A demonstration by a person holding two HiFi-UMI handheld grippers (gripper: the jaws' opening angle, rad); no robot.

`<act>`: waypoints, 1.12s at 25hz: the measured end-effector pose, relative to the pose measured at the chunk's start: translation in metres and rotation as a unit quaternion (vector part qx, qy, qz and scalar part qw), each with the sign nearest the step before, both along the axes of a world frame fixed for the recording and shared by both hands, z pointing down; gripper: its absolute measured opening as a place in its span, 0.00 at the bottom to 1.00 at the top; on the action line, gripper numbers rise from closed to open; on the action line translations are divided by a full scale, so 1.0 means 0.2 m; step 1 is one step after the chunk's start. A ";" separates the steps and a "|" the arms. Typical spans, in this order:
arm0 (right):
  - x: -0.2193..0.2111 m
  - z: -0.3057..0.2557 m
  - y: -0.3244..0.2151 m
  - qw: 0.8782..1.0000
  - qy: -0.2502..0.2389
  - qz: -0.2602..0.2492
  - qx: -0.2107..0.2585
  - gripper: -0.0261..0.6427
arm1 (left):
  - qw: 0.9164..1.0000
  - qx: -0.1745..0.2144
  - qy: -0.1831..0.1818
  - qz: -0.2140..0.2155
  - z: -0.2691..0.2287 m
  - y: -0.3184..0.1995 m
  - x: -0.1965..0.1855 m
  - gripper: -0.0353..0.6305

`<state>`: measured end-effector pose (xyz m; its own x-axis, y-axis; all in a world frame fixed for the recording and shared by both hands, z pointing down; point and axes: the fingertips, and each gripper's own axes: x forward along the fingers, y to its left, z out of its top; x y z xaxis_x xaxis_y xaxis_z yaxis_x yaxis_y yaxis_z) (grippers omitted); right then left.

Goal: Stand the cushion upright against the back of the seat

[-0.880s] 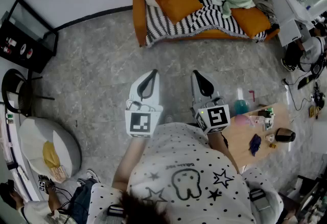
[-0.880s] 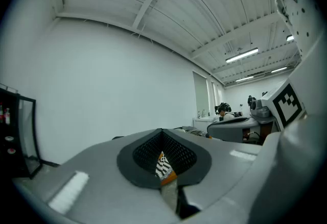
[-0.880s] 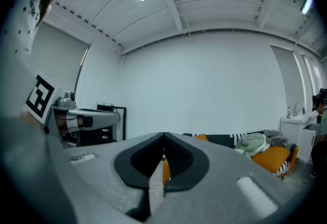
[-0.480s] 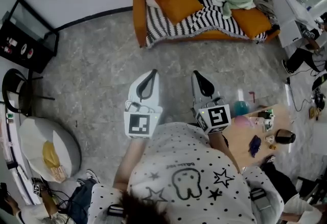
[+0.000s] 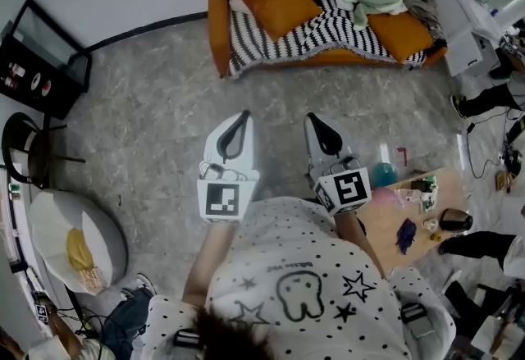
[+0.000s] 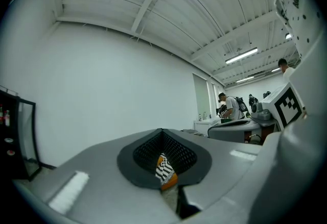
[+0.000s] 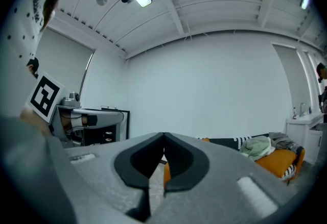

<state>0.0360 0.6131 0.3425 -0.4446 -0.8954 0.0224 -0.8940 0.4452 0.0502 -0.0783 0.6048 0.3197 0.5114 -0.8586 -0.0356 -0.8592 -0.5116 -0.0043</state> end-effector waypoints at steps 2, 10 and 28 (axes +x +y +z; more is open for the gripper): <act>0.01 0.00 0.00 1.000 0.007 -0.003 0.003 0.03 | 1.000 0.003 0.005 -0.005 0.01 -0.01 0.01 0.04; 0.07 0.08 -0.05 1.000 0.003 0.004 -0.015 0.03 | 1.000 -0.001 0.011 0.005 0.07 -0.08 0.05 0.04; -0.04 -0.03 -0.69 0.998 0.004 0.063 -0.007 0.03 | 0.999 0.003 0.011 0.046 -0.06 -0.79 -0.08 0.05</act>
<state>0.0280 0.4758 0.3362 -0.3278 -0.9440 0.0387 -0.9428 0.3294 0.0511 -0.0934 0.4459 0.3073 0.5874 -0.8076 -0.0532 -0.8083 -0.5887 0.0115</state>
